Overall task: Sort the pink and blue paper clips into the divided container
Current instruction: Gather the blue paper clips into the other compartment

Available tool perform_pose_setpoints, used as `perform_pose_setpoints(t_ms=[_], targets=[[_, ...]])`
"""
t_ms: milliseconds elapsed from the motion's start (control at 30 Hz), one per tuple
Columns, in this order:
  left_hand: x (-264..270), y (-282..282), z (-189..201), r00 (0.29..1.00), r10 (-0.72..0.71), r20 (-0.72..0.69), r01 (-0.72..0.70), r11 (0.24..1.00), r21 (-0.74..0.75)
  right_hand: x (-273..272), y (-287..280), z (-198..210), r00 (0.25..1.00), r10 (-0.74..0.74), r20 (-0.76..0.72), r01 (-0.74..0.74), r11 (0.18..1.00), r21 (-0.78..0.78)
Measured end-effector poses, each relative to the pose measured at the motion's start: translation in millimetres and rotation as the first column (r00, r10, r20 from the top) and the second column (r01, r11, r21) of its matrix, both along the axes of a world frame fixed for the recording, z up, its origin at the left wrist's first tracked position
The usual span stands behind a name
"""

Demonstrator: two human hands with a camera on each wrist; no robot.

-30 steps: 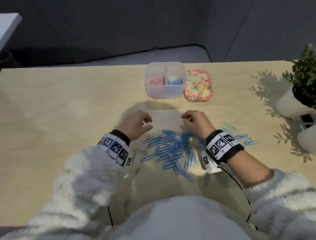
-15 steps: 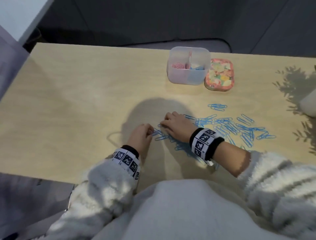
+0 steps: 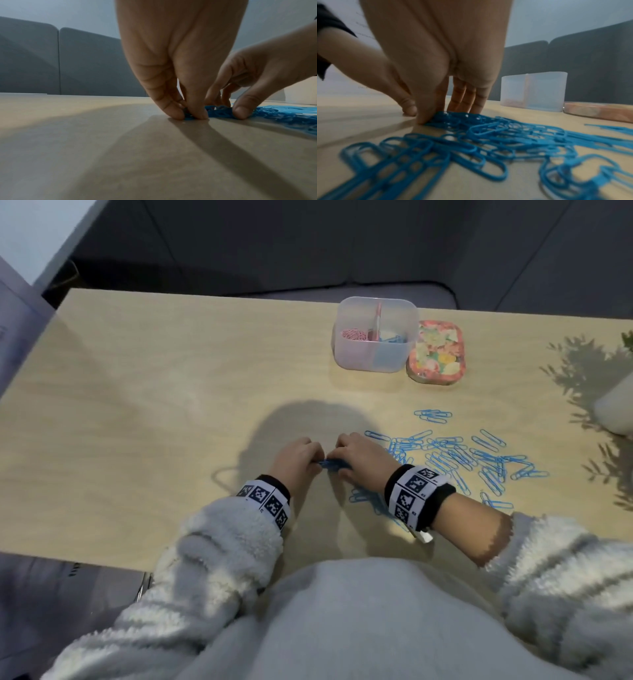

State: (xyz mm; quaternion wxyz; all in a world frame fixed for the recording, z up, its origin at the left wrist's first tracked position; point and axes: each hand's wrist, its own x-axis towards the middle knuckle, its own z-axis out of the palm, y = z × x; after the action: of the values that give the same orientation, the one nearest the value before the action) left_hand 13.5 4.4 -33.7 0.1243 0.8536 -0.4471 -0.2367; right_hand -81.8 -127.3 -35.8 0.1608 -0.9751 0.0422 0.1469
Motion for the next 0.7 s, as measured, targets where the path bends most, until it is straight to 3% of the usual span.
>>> perform_pose_setpoints(t_ms=[133, 300, 433, 567, 700], targets=[[2, -4, -2, 0.999, -0.037, 0.017, 0.037, 0.999, 0.004, 1, 0, 0, 0.997, -0.071, -0.004, 0.071, 0.997, 0.005], [1, -5, -4, 0.999, -0.035, 0.026, 0.035, 0.999, 0.017, 1, -11, -1, 0.998, -0.058, -0.014, 0.057, 0.996, -0.067], [8, -13, 5, 0.999, -0.045, -0.018, 0.047, 0.994, 0.095, 4, -30, 10, 0.981, -0.195, 0.022, 0.191, 0.976, 0.109], [14, -23, 5, 0.987, -0.159, 0.01, 0.155, 0.971, 0.181, 13, -60, 36, 0.895, -0.425, 0.136, 0.356, 0.864, 0.356], [16, -28, -3, 0.964, -0.26, 0.055, 0.244, 0.947, 0.208, 36, -105, 60, 0.772, -0.63, 0.09, 0.488, 0.677, 0.551]])
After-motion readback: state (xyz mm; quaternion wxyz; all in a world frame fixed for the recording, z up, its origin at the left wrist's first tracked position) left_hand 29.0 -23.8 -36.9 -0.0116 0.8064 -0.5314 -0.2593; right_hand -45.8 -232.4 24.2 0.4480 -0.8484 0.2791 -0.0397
